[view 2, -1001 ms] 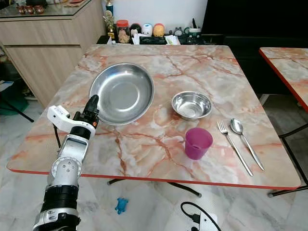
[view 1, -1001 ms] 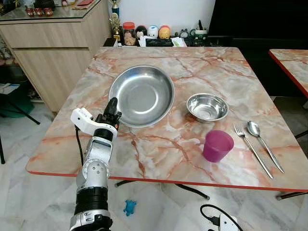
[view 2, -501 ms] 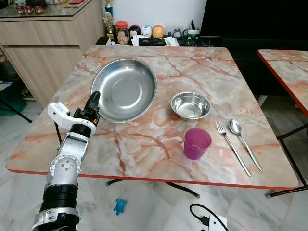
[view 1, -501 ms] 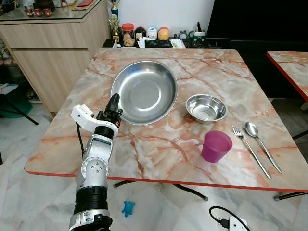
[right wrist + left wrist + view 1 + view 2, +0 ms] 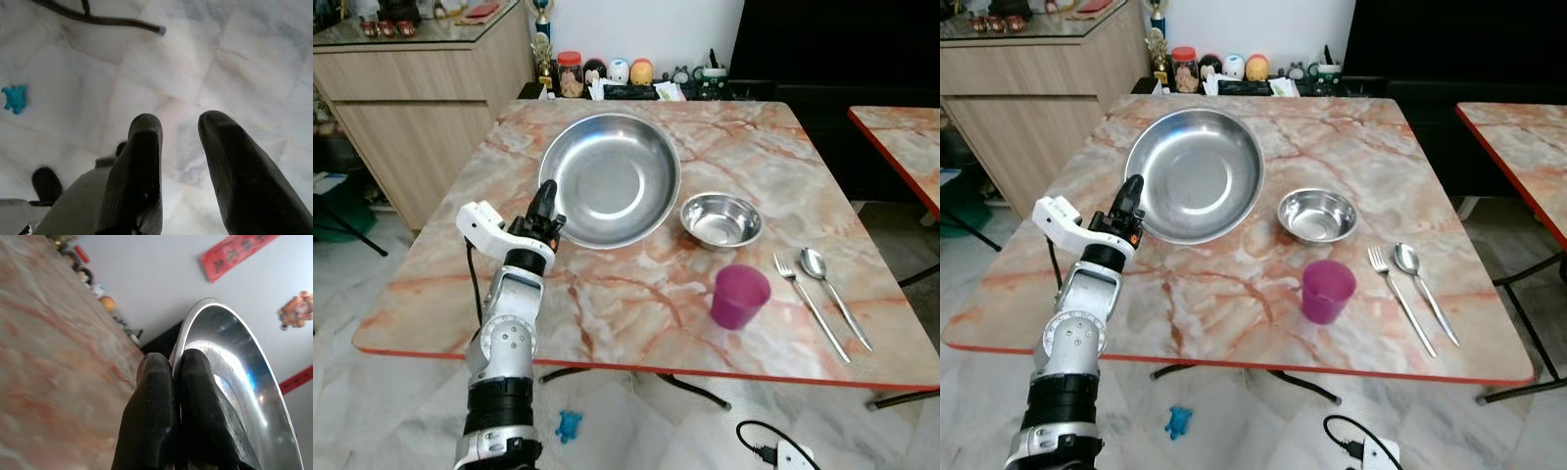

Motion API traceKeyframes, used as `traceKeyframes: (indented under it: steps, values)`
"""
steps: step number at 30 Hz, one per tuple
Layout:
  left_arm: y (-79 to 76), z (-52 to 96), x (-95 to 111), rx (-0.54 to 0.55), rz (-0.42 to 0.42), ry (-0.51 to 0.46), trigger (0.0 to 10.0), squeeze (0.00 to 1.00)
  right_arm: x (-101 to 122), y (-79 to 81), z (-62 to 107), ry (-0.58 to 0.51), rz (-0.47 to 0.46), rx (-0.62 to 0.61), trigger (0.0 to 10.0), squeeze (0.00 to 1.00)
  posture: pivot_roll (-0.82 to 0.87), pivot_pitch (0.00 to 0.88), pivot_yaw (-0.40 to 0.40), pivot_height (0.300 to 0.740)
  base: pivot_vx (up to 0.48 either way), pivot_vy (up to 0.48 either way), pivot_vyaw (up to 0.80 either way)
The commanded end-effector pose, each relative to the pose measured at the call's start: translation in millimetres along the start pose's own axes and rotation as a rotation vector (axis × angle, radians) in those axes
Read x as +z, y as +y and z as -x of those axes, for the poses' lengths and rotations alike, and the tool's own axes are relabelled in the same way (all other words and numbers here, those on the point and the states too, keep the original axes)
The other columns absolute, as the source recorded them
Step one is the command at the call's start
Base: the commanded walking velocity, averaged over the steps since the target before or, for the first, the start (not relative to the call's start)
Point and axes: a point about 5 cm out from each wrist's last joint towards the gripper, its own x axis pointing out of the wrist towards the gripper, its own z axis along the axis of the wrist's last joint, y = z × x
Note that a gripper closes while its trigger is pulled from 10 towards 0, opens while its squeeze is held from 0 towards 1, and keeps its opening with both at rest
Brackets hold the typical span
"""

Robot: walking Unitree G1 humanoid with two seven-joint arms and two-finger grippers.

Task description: Setting the table

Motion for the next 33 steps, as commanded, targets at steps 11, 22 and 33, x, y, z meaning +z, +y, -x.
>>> traceKeyframes:
  steps: [11, 22, 33]
  values:
    - [-15.9, -5.1, 12, -0.056, -0.011, -0.045, 10.0, 0.0, -1, 2.0, 0.2, 0.008, -0.003, 0.003, 10.0, 0.0, 0.0, 0.0, -0.018, 0.74, 0.0, -0.362, 0.0]
    - [-26.6, -10.7, 20, -0.085, -0.013, -0.066, 10.0, 0.0, -1, 3.0, 0.1, 0.005, 0.005, 0.01, 10.0, 0.0, 0.0, 0.0, -0.01, 0.74, 0.0, -0.361, 0.0]
    - [-22.0, -9.5, 17, -0.064, -0.021, -0.05, 10.0, 0.0, -1, 4.1, 0.1, 0.002, 0.003, 0.007, 10.0, 0.0, -0.01, 0.0, 0.001, 0.74, 0.0, -0.359, 0.0]
